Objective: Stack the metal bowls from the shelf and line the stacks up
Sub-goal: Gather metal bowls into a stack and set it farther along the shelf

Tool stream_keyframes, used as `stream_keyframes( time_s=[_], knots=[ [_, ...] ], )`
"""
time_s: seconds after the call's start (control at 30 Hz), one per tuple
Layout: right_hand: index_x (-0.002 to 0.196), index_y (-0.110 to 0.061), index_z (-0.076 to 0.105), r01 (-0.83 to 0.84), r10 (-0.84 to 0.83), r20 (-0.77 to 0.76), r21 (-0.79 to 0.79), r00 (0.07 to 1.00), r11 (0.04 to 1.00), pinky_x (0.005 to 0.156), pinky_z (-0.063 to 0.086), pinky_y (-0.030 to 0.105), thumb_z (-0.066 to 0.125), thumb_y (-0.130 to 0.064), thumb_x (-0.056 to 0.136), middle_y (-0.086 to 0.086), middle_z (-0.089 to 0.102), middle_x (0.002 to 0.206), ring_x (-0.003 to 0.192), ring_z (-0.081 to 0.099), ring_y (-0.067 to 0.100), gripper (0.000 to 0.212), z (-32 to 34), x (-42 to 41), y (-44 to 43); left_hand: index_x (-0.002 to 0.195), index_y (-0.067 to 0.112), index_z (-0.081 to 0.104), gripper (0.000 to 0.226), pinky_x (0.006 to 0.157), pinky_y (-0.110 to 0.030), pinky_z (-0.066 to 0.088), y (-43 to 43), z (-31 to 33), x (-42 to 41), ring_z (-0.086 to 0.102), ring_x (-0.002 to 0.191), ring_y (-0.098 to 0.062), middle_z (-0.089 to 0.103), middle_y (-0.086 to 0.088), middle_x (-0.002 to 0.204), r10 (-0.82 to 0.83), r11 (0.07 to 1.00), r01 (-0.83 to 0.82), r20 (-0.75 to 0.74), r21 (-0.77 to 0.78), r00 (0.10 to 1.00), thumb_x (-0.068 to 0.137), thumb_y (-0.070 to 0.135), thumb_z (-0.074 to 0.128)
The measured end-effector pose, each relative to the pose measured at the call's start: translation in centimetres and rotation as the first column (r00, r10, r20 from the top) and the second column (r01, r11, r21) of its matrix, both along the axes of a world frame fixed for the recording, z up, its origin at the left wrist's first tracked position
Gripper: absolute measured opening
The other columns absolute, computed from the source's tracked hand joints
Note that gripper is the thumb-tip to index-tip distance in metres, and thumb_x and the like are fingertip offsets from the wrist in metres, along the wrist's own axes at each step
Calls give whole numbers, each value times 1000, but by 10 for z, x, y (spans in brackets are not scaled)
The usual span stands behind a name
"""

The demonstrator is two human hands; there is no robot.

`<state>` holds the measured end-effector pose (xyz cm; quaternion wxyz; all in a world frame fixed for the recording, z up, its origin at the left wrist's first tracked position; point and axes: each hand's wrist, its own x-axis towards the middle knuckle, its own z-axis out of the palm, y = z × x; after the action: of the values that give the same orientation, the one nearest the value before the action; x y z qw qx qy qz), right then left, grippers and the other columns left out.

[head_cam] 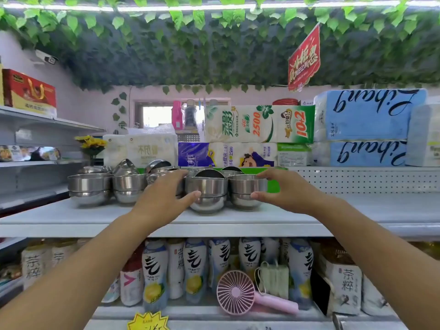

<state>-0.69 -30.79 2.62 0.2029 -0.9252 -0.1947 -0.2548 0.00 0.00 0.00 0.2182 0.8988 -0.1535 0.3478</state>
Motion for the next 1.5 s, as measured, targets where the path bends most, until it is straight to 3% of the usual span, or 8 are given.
stream_keyframes(
  time_s=[0.27, 0.5, 0.6, 0.73, 0.93, 1.13, 1.3, 1.5],
  knots=[
    [143, -20, 53, 64, -60, -34, 109, 998, 992, 95, 32, 21, 74, -51, 87, -1, 52, 148, 125, 49, 11, 68, -14, 58, -4, 143, 40, 35, 79, 100, -48, 46, -26, -18, 55, 50, 124, -33, 50, -13, 131, 95, 985, -103, -67, -139, 993, 77, 79, 54],
    [149, -22, 46, 102, -83, -100, 205, 991, 973, 106, 44, 34, 75, -68, 76, 1, 55, 144, 129, 53, 18, 91, -25, 114, 7, 141, 42, 37, 81, 97, -45, 48, -41, -32, 85, 52, 120, -32, 51, -10, 129, 103, 937, -101, -11, -333, 995, 73, 82, 56],
    [149, -26, 43, 102, -67, -142, 258, 988, 961, 101, 44, 32, 74, -72, 73, -4, 56, 140, 127, 54, 17, 94, -27, 128, 10, 139, 37, 40, 83, 91, -41, 47, -45, -36, 90, 53, 114, -28, 48, -5, 120, 122, 919, -92, 54, -383, 991, 71, 81, 57],
    [133, -31, 52, 67, -56, -39, 399, 998, 915, 89, 42, 30, 75, -75, 68, -7, 58, 128, 116, 55, 15, 82, -46, 141, 12, 144, 37, 34, 87, 85, -32, 43, -51, -55, 95, 49, 115, -23, 41, -1, 123, 112, 915, -45, 147, -400, 983, 72, 79, 60],
    [108, -37, 60, -6, 9, -2, 579, 1000, 815, 90, 58, 44, 73, -90, 46, -6, 70, 102, 95, 69, 18, 82, -57, 151, 8, 136, 34, 41, 85, 88, -39, 51, -52, -59, 99, 54, 111, -24, 46, -1, 127, 121, 898, -31, 178, -438, 977, 68, 80, 65],
    [112, -35, 61, -45, 21, 46, 610, 999, 792, 81, 53, 27, 80, -74, 61, -8, 69, 101, 95, 67, 12, 67, -57, 148, 10, 127, 31, 46, 82, 91, -49, 52, -54, -60, 92, 55, 108, -21, 50, 3, 122, 141, 876, -4, 248, -482, 958, 64, 76, 74],
    [114, -29, 61, -130, 21, 153, 751, 988, 647, 73, 50, 11, 79, -62, 65, -10, 67, 107, 90, 63, -2, 62, -53, 142, 8, 124, 23, 48, 79, 89, -45, 53, -62, -54, 83, 57, 109, -19, 51, 1, 123, 93, 863, 130, 406, -488, 909, 67, 68, 79],
    [121, -21, 59, -234, -129, 310, 881, 942, 411, 70, 47, 5, 77, -56, 78, -10, 66, 109, 80, 61, -17, 58, -49, 132, -7, 118, 29, 46, 69, 89, -41, 53, -101, -33, 67, 61, 108, -16, 61, 4, 115, -92, 736, 363, 447, -571, 890, 69, 63, 81]
  ],
)
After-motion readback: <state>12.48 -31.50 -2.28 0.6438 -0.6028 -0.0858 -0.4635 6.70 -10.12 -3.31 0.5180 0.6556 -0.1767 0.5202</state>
